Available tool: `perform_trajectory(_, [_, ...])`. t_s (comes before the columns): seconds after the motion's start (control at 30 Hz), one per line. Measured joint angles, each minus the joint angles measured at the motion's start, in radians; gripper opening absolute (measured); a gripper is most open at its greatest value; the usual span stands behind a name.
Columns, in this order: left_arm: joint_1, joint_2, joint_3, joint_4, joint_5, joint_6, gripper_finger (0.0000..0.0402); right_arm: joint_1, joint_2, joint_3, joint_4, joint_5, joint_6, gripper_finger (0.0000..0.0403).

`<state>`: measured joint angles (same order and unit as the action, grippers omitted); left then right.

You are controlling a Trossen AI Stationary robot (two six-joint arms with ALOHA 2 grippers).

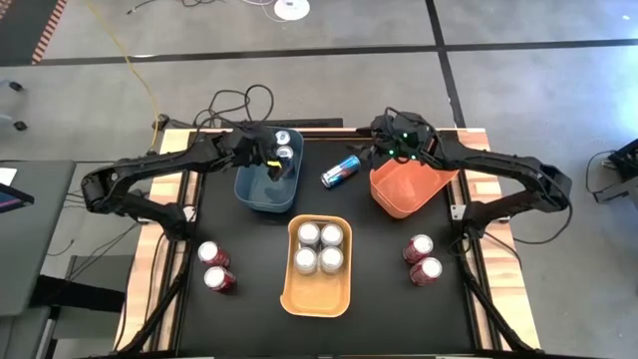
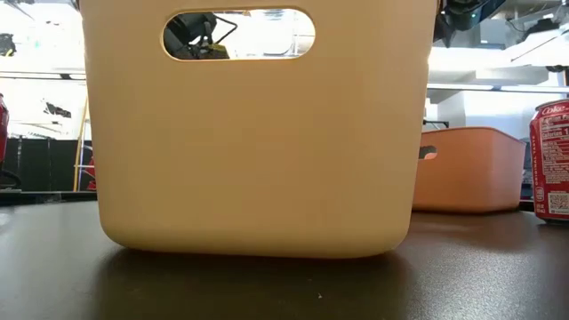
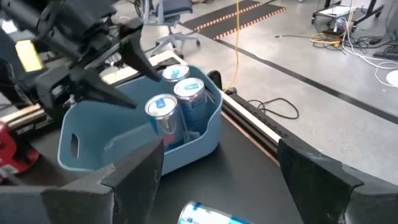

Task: Sort soda cans
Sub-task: Put the blue soda can into the blue bin

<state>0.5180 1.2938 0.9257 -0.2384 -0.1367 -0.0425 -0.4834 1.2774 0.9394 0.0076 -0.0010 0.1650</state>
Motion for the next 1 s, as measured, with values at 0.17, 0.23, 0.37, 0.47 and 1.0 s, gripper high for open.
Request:
perform_trajectory(0.17, [-0.004,0.002,0.0,-0.038,-0.048,-0.018,0.0305,-0.006,0.001,0.0,-0.003,0.0,-0.009,0.0333])
perform_trajectory(0.23, [-0.004,0.016,0.0,-0.036,-0.048,-0.018,0.0305,-0.006,0.001,0.0,-0.004,0.0,-0.015,0.0333])
perform_trajectory(0.37, [-0.012,0.04,0.001,-0.023,-0.048,0.007,0.0305,-0.006,0.001,0.0,-0.003,0.0,-0.016,0.0333])
perform_trajectory(0.47, [-0.014,0.06,-0.001,-0.036,-0.048,0.042,0.0305,-0.006,0.001,0.0,-0.003,0.0,-0.018,0.0333])
perform_trajectory(1.0, [-0.004,0.167,0.002,0.027,-0.052,0.008,0.0303,-0.011,0.002,0.0,-0.004,0.0,-0.034,0.0333])
